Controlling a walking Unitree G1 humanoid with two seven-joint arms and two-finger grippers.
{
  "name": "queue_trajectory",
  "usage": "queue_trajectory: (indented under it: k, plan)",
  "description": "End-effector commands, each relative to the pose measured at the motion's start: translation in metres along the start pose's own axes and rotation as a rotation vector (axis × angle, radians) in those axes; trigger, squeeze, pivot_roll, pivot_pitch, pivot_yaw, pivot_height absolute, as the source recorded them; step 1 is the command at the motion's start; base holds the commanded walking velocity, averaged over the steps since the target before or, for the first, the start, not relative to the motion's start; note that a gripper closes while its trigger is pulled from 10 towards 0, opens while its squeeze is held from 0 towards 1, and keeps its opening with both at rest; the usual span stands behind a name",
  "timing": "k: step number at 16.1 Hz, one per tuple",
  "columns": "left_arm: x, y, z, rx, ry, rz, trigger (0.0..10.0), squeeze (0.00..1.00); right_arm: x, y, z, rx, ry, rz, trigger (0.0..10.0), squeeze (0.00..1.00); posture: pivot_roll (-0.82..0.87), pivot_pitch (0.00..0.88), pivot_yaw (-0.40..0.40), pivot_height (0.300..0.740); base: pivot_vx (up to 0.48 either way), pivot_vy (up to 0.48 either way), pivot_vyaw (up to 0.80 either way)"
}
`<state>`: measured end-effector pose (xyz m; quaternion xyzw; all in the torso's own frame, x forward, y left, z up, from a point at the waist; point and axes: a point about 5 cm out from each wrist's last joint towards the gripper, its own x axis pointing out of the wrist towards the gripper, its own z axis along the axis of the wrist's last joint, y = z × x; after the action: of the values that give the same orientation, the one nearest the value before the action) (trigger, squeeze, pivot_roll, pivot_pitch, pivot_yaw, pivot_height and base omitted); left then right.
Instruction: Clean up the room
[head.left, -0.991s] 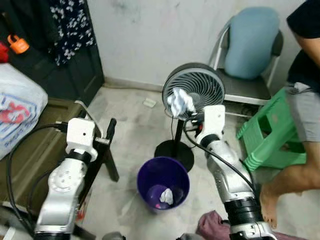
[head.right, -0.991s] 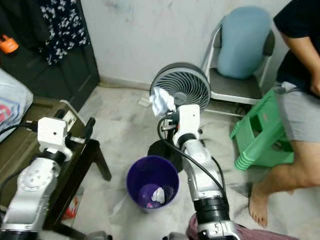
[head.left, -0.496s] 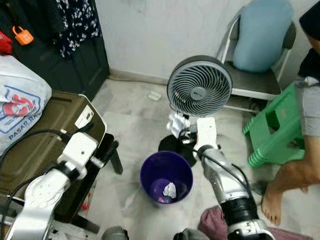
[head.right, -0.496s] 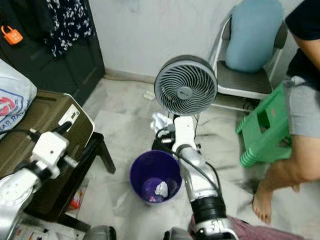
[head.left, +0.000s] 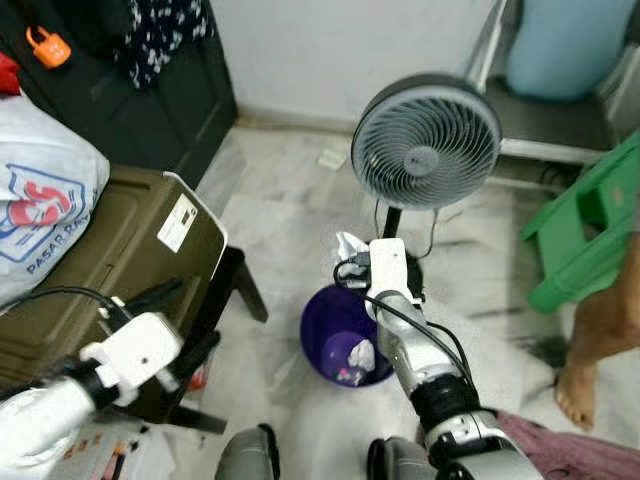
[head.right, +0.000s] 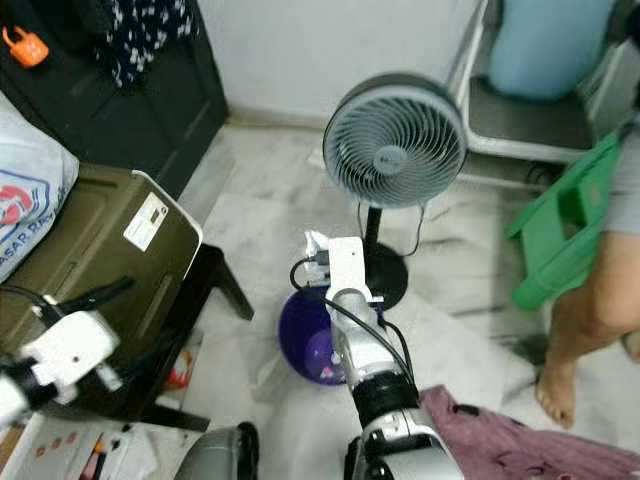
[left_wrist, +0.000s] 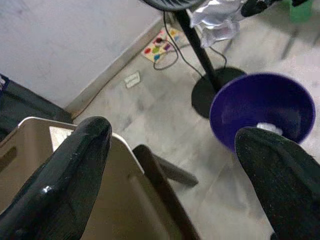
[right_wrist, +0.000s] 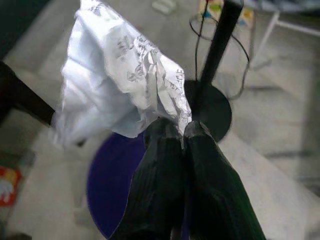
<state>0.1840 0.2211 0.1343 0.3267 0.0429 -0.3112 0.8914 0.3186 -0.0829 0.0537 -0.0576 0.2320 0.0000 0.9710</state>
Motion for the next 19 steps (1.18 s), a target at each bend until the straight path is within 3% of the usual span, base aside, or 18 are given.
queue_trajectory:
  k: [1,5,8,12,13,14,19]
  plan:
    - [-0.004,0.008,-0.003,0.032,0.009,-0.011,10.0,0.00,0.001,0.007,-0.005,-0.007,0.030,-0.026,10.0,0.00,0.16,0.265,0.095,0.740,0.000,0.000,0.00]
    - [0.009,0.018,0.005,0.043,-0.027,0.006,10.0,0.00,0.006,0.003,-0.021,-0.030,0.102,-0.096,10.0,0.00,0.14,0.280,0.115,0.740,0.000,0.000,0.00]
    - [0.014,0.012,0.006,0.036,-0.053,-0.020,10.0,0.00,0.007,-0.003,-0.033,-0.030,0.140,-0.121,10.0,0.00,0.12,0.290,0.114,0.740,0.000,0.000,0.00]
    - [0.014,0.010,0.008,0.020,-0.058,0.000,10.0,0.00,0.009,0.001,-0.034,0.004,0.145,-0.088,10.0,0.00,0.13,0.297,0.108,0.740,0.000,0.000,0.00]
    - [0.013,0.008,0.007,0.018,-0.055,-0.002,10.0,0.00,0.010,0.002,-0.032,0.015,0.138,-0.079,10.0,0.07,0.13,0.296,0.108,0.740,0.000,0.000,0.00]
    - [0.012,0.008,0.005,0.013,-0.048,0.000,10.0,0.00,0.011,0.002,-0.031,0.021,0.133,-0.081,10.0,1.00,0.13,0.295,0.108,0.740,0.000,0.000,0.00]
    - [0.012,0.008,0.004,0.006,-0.044,0.022,10.0,0.00,0.013,0.006,-0.021,0.013,0.074,-0.051,10.0,1.00,0.13,0.286,0.111,0.740,0.000,0.000,0.00]
